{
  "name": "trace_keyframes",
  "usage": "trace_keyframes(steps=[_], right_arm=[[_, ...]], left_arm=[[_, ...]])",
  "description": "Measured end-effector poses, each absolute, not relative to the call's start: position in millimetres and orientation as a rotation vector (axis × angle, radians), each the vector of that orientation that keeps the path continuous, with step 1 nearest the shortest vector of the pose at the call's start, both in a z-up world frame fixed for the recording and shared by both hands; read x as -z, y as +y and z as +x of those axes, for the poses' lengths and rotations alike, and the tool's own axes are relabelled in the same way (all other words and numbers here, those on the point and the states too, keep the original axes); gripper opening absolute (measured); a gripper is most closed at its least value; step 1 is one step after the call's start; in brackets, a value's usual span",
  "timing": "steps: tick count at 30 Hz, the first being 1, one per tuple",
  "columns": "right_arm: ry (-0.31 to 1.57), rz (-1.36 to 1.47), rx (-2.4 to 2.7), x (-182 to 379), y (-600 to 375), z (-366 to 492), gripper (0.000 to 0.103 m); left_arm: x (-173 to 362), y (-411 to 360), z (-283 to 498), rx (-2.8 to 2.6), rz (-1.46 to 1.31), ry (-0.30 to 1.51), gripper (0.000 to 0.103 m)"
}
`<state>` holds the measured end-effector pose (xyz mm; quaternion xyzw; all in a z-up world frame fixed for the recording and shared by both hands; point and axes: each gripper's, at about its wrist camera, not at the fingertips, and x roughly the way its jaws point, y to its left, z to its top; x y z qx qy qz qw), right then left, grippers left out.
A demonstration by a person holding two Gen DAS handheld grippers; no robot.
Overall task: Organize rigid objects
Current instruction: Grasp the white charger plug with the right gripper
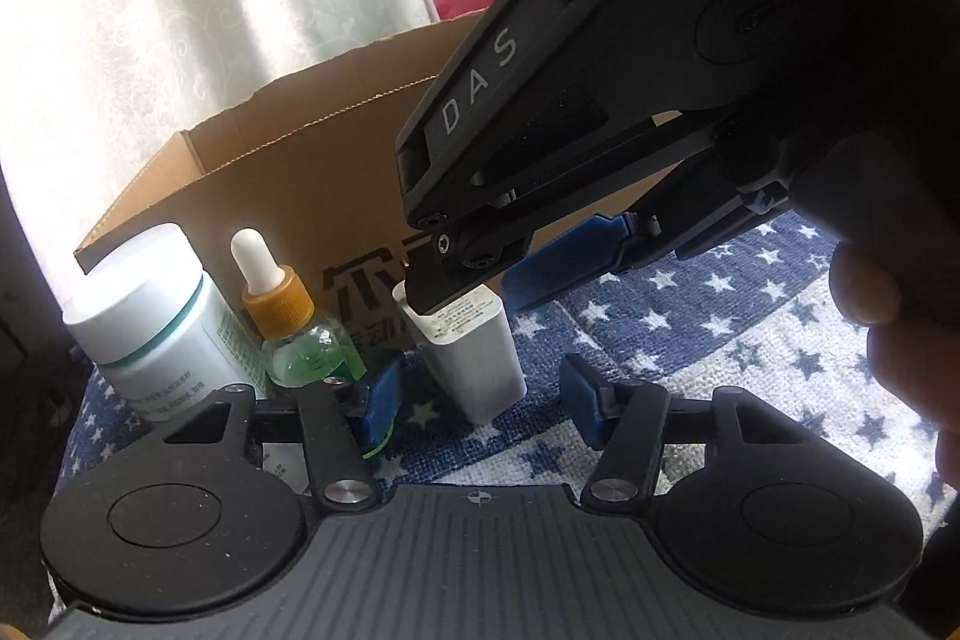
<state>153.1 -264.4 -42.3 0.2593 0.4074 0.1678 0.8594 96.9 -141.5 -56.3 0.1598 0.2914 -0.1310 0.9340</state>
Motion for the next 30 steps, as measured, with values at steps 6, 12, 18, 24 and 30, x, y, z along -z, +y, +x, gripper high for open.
trace_keyframes(steps=[6, 12, 18, 24, 30], right_arm=[[0.859, 0.581, -0.376, 47, -268, 155, 0.028], [0.863, 0.591, -0.378, 46, -269, 155, 0.027], [0.865, 0.607, -0.370, 44, -271, 150, 0.027], [0.849, 0.601, -0.364, 33, -271, 133, 0.027], [0.743, 0.557, -0.391, -14, -273, 109, 0.028]], left_arm=[[59, -140, 101, 0.259, 0.310, 0.610, 0.045], [58, -138, 95, 0.238, 0.315, 0.599, 0.037], [53, -134, 87, 0.245, 0.302, 0.607, 0.035], [37, -136, 67, 0.261, 0.318, 0.588, 0.034], [-8, -136, 39, 0.267, 0.341, 0.483, 0.033]])
